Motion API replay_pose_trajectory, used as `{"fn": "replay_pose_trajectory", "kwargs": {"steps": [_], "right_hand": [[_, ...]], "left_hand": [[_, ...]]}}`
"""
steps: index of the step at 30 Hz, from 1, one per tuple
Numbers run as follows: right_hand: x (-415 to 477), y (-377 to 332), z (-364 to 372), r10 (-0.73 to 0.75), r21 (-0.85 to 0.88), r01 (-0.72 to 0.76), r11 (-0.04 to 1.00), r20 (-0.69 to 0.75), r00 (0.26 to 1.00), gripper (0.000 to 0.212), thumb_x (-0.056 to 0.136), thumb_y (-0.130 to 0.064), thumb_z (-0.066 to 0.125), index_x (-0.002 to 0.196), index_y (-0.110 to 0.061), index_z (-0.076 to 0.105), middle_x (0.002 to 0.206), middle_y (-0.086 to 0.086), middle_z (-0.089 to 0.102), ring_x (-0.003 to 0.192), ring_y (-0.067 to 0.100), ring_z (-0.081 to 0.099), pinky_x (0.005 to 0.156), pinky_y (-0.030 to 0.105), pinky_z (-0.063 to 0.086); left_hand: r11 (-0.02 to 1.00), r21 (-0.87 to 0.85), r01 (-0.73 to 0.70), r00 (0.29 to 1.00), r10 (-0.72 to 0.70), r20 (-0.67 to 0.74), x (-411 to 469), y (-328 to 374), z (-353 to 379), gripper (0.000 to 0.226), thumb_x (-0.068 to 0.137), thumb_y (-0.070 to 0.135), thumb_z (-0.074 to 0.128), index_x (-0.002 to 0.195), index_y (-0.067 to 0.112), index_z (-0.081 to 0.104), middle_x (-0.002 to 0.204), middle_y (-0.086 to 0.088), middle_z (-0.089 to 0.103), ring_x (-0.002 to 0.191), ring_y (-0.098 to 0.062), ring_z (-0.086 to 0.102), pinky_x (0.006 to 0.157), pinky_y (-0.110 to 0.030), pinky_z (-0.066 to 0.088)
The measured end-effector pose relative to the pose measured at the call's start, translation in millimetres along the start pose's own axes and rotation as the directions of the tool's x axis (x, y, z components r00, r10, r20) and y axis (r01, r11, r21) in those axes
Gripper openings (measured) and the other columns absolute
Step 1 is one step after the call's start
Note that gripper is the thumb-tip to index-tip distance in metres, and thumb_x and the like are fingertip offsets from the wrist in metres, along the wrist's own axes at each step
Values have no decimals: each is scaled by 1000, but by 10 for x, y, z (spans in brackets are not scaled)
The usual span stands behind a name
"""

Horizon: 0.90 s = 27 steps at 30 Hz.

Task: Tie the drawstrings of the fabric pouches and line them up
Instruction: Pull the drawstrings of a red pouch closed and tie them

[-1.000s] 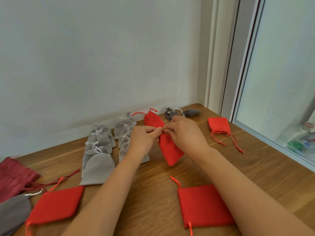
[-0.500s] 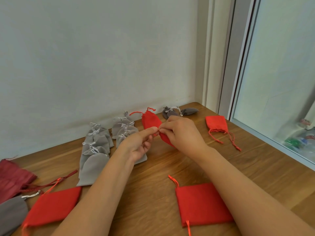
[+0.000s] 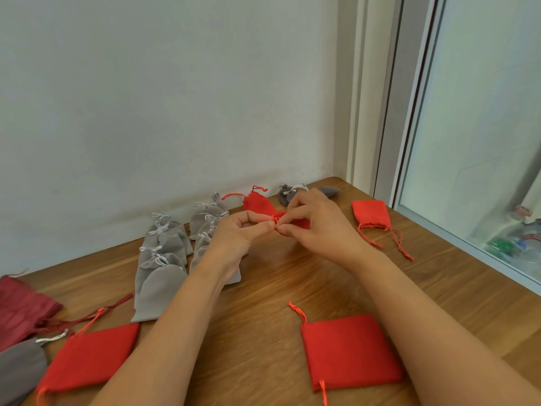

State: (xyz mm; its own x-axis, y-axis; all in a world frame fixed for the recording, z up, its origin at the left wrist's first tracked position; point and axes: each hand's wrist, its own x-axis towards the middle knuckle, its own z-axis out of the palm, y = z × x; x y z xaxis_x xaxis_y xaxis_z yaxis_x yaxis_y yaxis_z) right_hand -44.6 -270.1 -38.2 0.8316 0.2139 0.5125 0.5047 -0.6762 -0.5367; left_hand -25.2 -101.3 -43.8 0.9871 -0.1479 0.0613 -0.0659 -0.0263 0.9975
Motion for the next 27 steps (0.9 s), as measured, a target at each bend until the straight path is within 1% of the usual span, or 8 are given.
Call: {"fn": "replay_pose_trajectory", "kwargs": {"steps": [2, 4, 7, 11, 13, 17, 22, 27], "right_hand": [[-9, -22, -7, 34, 81, -29, 996, -60, 998, 19, 91, -30, 62, 75, -22, 70, 87, -9, 51, 92, 8, 43, 79, 12, 31], [-16, -51, -27, 102, 231, -81, 970, -82, 991, 15, 94, -25, 58, 84, -17, 64, 92, -4, 57, 92, 6, 51, 78, 14, 37], [-26, -70, -29, 194, 450, -235, 862, 136, 972, 14, 93, -16, 61, 107, -17, 62, 99, -8, 65, 88, -6, 60, 75, 9, 44], [-1, 30, 43, 201, 290, -249, 924, 188, 961, 15, 89, -22, 67, 104, -22, 68, 100, -7, 67, 93, 6, 60, 80, 22, 47], [11, 35, 36, 215, 321, -261, 911, 172, 961, 10, 87, -22, 69, 96, -20, 69, 93, -4, 67, 87, 9, 61, 77, 25, 48], [-3, -14, 45, 202, 354, -224, 908, 99, 974, 4, 85, -14, 65, 85, -17, 68, 76, -7, 64, 66, 1, 56, 62, 15, 44], [3, -45, 132, 222, 386, -205, 900, 0, 975, 9, 80, -14, 68, 81, -22, 66, 76, -5, 69, 73, 11, 62, 70, 24, 48], [20, -36, 106, 276, 487, -257, 835, 35, 961, 3, 83, -15, 67, 80, -12, 67, 68, -3, 65, 67, 8, 57, 70, 24, 45]], "left_hand": [[999, 13, -31, 999, 30, 34, -5, 3, -3, 9, 78, 1, 73, 79, 9, 71, 83, -9, 74, 79, -13, 69, 76, -21, 54], [998, 15, -58, 996, 57, 64, -3, -1, 1, 10, 78, 0, 73, 78, 10, 71, 87, -12, 74, 83, -16, 69, 80, -22, 54], [996, 5, -87, 994, 87, 64, -4, 0, -17, 9, 77, 3, 73, 79, 11, 71, 90, -13, 73, 86, -19, 67, 87, -28, 52], [988, 24, -152, 987, 150, 53, -9, 1, -22, 14, 79, 0, 71, 76, 13, 69, 80, -4, 72, 80, -12, 65, 79, -22, 52], [982, 39, -182, 983, 181, 45, -18, -2, 11, 19, 79, -3, 70, 73, 15, 68, 75, 3, 71, 76, -8, 65, 75, -17, 52], [979, 24, -202, 979, 201, 33, -15, -5, 73, 15, 81, -4, 67, 78, 10, 67, 78, -2, 70, 78, -10, 64, 76, -19, 52], [983, -96, -157, 988, 157, -7, 4, -17, 60, 13, 85, -7, 62, 82, 6, 64, 63, 7, 67, 59, 0, 59, 64, -14, 49], [978, -80, -192, 981, 191, -22, -19, -14, 109, 9, 83, -4, 66, 82, 5, 66, 67, 4, 70, 64, -3, 65, 67, -14, 50]]}}
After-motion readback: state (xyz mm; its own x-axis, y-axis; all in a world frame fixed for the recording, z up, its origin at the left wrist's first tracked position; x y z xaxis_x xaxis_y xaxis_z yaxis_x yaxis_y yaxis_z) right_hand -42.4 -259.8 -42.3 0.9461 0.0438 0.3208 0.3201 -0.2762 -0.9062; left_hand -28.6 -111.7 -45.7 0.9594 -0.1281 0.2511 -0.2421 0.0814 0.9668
